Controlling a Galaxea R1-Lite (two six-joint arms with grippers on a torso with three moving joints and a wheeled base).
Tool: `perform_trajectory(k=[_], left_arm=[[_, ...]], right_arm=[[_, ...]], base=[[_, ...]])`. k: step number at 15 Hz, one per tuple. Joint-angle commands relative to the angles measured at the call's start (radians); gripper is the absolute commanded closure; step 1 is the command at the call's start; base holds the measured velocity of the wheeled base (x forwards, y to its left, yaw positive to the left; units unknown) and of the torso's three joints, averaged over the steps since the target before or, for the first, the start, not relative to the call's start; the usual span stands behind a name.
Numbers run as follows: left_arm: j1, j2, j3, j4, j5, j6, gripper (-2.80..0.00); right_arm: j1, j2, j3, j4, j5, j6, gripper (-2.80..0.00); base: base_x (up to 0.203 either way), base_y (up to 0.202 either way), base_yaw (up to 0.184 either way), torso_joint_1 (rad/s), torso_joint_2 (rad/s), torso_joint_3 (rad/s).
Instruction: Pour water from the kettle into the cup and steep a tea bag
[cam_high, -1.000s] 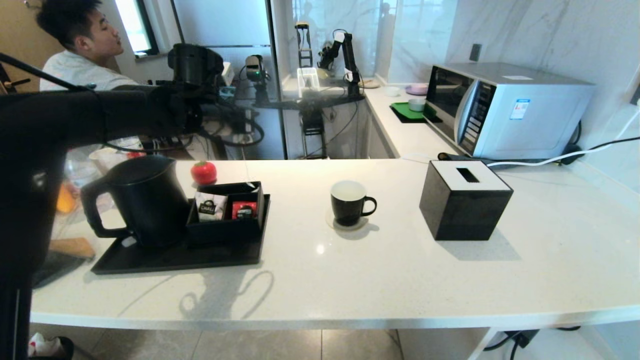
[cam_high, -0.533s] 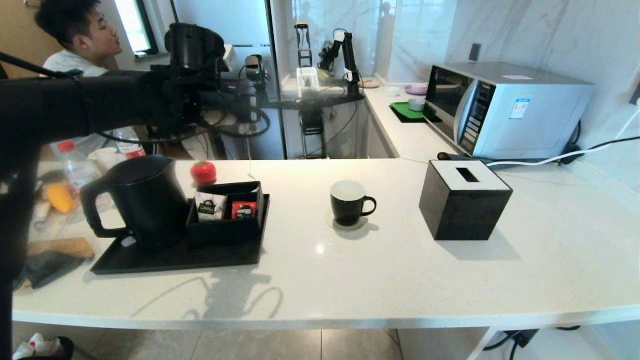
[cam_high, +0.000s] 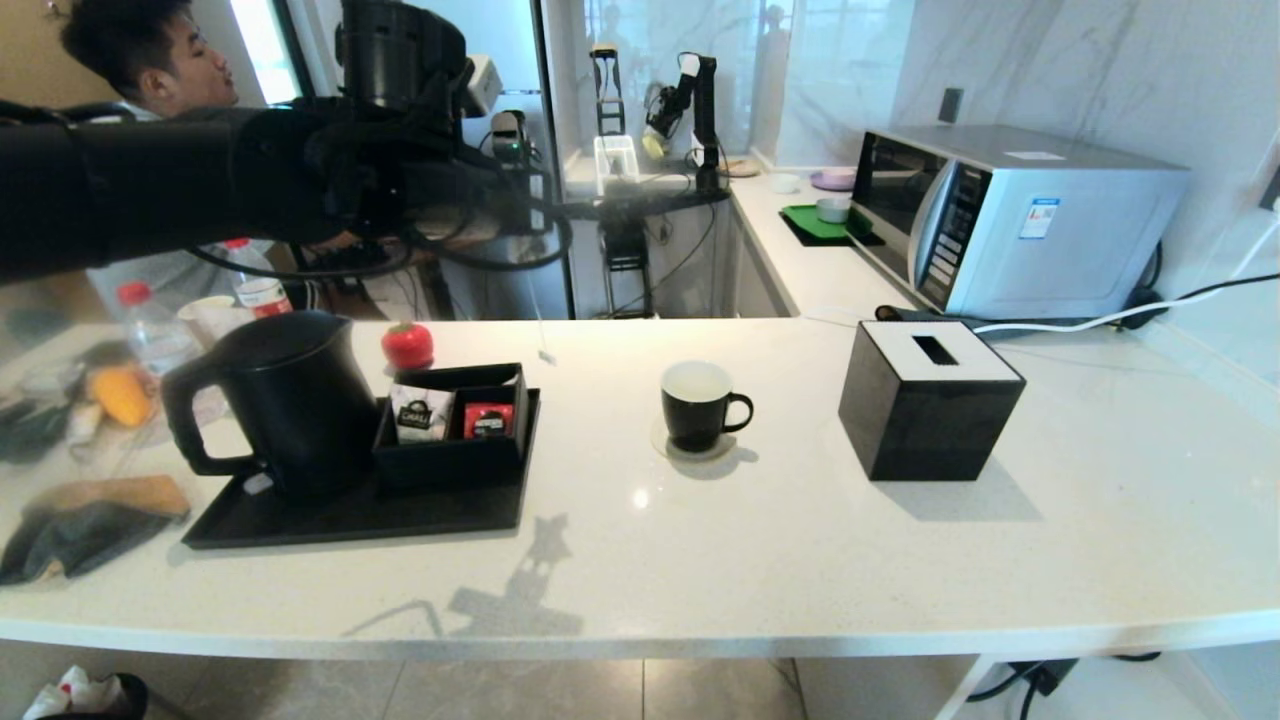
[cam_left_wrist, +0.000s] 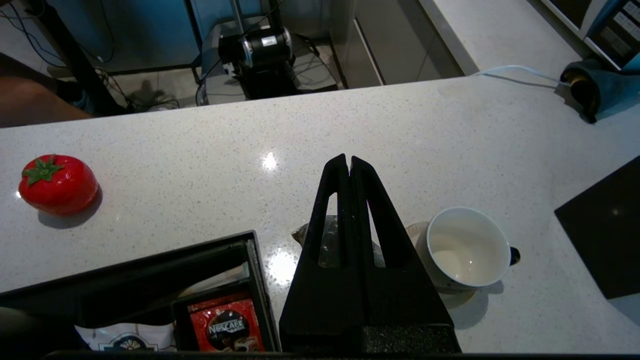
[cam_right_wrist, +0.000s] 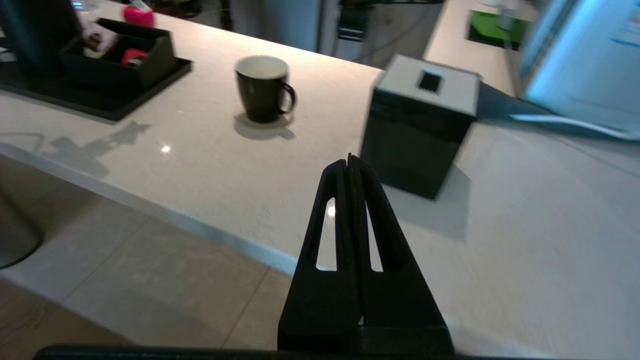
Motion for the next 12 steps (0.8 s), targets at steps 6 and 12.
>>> perform_trajectory(k=[6, 12], left_arm=[[-0.085, -0.151, 0.193, -0.089, 0.008, 0.004, 0.0], [-0.142, -0.194, 0.22, -0.103, 0.014, 0.005, 0.0]], right_arm=[[0.24, 0.961, -0.338, -0.503, 0.158, -0.006, 0.0], [0.463, 1.287, -0.626, -0.634, 0.184, 0.038, -2.8]], base=[[0.0, 0.0, 0.0, 0.0, 0.0, 0.0], [0.0, 0.0, 0.0, 0.0, 0.0, 0.0]])
